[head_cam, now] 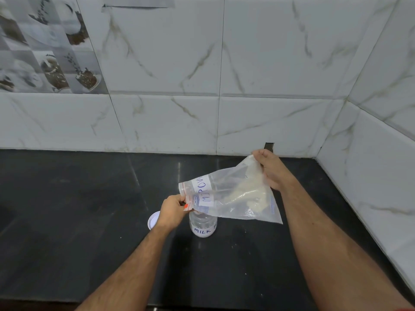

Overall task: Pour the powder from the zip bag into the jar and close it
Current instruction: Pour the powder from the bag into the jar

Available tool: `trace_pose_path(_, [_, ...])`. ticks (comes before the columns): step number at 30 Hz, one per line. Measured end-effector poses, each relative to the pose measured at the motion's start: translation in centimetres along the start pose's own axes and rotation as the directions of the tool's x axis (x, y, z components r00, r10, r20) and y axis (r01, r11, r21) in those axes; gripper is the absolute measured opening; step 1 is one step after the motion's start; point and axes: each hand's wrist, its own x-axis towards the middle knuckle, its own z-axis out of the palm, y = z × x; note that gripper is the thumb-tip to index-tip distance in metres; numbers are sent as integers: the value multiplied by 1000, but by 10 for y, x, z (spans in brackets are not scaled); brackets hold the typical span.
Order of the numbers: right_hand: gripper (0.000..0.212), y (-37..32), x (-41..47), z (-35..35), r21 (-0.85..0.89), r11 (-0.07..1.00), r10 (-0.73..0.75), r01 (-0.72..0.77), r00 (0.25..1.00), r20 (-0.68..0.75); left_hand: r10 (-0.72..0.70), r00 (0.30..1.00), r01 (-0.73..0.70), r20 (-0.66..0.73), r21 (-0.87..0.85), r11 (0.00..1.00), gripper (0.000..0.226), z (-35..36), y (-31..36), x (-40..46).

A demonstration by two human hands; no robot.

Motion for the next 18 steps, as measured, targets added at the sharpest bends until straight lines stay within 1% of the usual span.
trace_pose_path(1, [15, 2, 0, 0, 12, 1000, 16, -17, 999, 29, 0, 1000, 0, -7, -1, 1000, 13, 0, 0, 0])
trace_pose_path(3, [5, 5, 1, 1, -15, 1000, 15, -15, 1000, 25, -6, 1000, 6, -17, -1, 1000, 15, 0, -1, 0])
trace_pose_path(4, [5, 6, 1, 0, -35, 999, 7, -7, 1000, 16, -7, 1000, 7, -18, 2, 1000, 14, -1, -2, 0])
trace_pose_path(5, [10, 6, 2, 0, -41, 999, 6, -5, 1000, 18, -7, 1000, 7, -18, 6, 1000, 12, -1, -2, 1])
trace_pose_path(7, [14, 4, 2, -2, -19, 1000, 8, -7, 999, 37, -7, 1000, 7, -16, 3, 1000, 14, -2, -1, -1])
trace_pose_path(8, [14, 3, 2, -3, -21, 1000, -5, 5, 1000, 24, -9, 1000, 9, -15, -8, 1000, 16, -2, 0, -2])
trace_pose_path(13, [16, 4, 3, -7, -19, 994, -106, 104, 983, -150, 18, 1000, -18, 25, -6, 1000, 17, -2, 7, 0])
trace_pose_path(18, [13, 4, 5, -12, 68, 991, -104, 118, 978, -178, 35, 999, -36, 39, 3, 999, 19, -5, 15, 3])
